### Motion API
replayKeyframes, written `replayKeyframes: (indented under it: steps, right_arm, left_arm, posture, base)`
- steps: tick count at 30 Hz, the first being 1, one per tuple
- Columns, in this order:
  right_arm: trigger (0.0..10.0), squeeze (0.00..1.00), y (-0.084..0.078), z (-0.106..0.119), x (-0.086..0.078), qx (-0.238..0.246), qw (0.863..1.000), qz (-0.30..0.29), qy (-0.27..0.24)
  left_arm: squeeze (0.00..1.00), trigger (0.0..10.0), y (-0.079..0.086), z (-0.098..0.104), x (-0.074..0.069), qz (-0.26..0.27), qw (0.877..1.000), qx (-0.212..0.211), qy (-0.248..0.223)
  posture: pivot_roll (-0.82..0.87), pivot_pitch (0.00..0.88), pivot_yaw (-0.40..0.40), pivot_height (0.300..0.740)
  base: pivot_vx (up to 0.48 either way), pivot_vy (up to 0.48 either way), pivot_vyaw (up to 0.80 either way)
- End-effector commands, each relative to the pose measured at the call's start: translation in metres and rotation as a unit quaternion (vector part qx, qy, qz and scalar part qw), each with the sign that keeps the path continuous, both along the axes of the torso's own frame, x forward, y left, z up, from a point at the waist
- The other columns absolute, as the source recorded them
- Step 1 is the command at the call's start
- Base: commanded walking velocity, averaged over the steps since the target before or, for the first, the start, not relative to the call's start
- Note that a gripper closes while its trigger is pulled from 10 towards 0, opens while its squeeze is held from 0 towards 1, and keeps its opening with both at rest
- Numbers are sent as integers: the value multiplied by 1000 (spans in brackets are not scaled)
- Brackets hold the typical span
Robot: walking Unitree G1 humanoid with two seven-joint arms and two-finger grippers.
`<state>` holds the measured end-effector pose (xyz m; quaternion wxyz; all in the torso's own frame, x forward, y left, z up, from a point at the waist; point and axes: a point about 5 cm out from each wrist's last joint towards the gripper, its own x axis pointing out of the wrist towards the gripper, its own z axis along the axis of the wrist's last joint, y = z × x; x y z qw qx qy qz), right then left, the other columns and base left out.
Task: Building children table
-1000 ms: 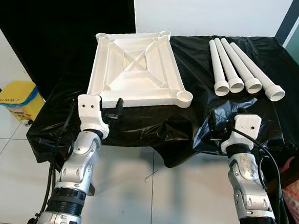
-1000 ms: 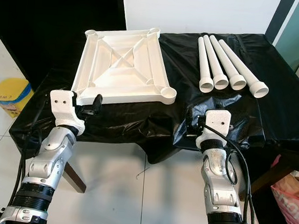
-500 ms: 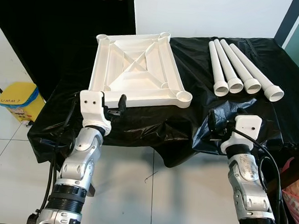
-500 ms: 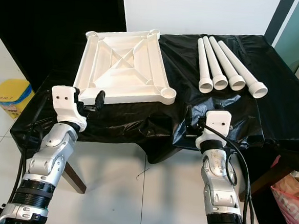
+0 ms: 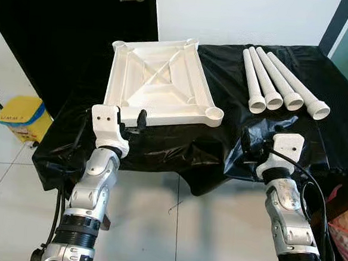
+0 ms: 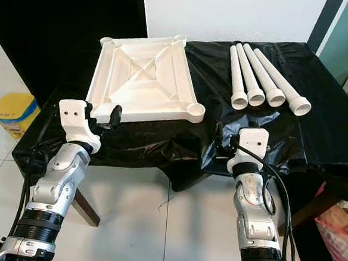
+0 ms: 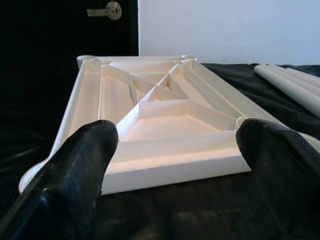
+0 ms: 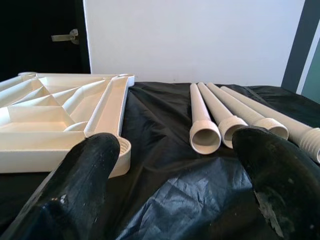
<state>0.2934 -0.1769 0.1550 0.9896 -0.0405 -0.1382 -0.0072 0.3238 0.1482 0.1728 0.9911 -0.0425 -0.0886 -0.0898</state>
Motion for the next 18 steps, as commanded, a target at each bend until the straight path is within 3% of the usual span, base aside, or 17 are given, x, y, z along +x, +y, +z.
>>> replayKeyframes:
  steps: [1,18]
  right_arm:
    - [10000,0,3,-1,2,3,1000,8,2]
    - [10000,0,3,0,2,-5,1000,15,2]
  left_arm:
    - [0,10000,-5,-1,-3,-50,999,11,1]
    - [0,10000,-5,-1,-2,-46,999,7,0]
  posture:
    - [-199,7,54,740]
    - [-201,4,40,740]
  base:
    - [311,0,0]
    - [316,0,0]
